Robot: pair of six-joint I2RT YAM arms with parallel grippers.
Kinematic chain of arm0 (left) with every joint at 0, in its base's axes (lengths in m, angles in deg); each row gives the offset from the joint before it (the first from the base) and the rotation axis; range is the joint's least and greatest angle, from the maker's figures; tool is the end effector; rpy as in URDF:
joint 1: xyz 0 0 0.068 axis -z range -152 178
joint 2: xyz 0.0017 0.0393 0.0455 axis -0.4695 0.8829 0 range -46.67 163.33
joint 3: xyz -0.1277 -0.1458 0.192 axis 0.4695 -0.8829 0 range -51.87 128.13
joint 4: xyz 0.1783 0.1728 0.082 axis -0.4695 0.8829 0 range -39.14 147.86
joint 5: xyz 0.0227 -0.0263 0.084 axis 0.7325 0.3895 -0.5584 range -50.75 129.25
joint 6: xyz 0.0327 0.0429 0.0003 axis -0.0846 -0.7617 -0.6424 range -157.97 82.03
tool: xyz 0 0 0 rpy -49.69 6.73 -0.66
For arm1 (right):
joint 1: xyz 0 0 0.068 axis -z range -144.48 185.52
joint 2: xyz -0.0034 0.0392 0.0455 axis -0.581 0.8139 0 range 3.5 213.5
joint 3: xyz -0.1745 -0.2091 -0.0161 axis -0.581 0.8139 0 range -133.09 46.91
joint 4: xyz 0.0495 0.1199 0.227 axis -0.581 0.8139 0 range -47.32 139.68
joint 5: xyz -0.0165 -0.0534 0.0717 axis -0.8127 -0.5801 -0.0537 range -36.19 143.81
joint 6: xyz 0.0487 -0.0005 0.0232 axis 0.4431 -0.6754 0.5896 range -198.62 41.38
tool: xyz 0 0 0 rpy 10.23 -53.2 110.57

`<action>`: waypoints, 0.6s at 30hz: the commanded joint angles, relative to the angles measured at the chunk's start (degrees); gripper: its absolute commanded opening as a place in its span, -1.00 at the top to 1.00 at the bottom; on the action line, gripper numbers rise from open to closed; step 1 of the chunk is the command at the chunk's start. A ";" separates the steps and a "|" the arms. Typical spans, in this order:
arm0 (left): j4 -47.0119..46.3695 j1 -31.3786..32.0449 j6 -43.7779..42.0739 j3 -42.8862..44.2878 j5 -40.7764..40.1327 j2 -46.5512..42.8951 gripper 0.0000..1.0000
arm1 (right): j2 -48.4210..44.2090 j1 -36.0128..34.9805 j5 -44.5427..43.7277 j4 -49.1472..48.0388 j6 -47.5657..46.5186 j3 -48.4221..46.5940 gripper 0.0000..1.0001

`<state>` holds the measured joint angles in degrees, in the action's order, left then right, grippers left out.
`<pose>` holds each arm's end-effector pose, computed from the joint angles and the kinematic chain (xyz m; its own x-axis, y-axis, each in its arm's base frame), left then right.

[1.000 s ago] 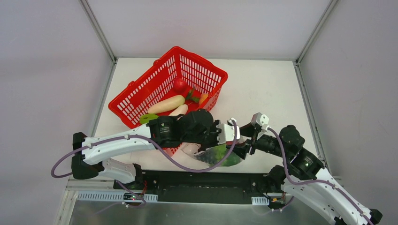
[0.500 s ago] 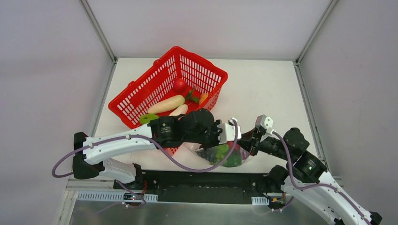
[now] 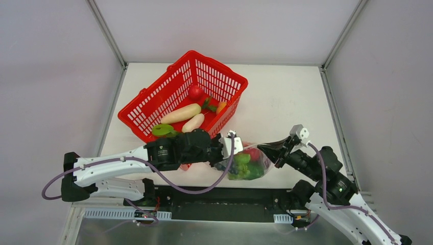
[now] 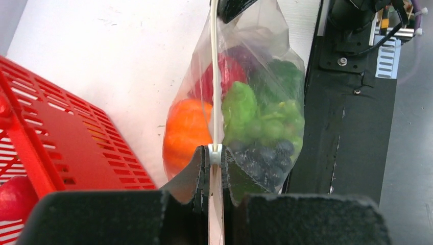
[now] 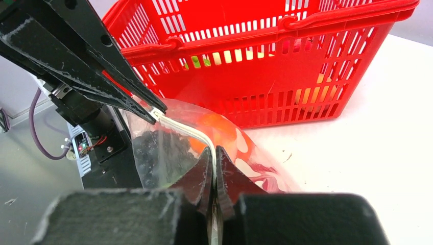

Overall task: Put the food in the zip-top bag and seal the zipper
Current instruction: Zip the zipper food storage bag at the center of the board.

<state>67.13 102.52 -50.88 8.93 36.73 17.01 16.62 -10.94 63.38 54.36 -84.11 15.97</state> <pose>0.0694 -0.2444 0.3618 0.1273 0.3767 -0.9176 0.9472 0.2283 0.2251 0.0551 0.0667 0.3171 0.1526 0.0236 -0.9880 -0.8178 0.5644 -0.1128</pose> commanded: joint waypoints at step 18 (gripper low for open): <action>8.81 -0.34 -3.33 6.67 -0.44 -1.29 1.00 | 9.51 0.50 12.15 7.11 -8.92 -9.93 -0.34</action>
<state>75.57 102.52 -51.38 9.23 34.04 14.35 23.79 -10.52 72.45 56.52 -87.35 10.42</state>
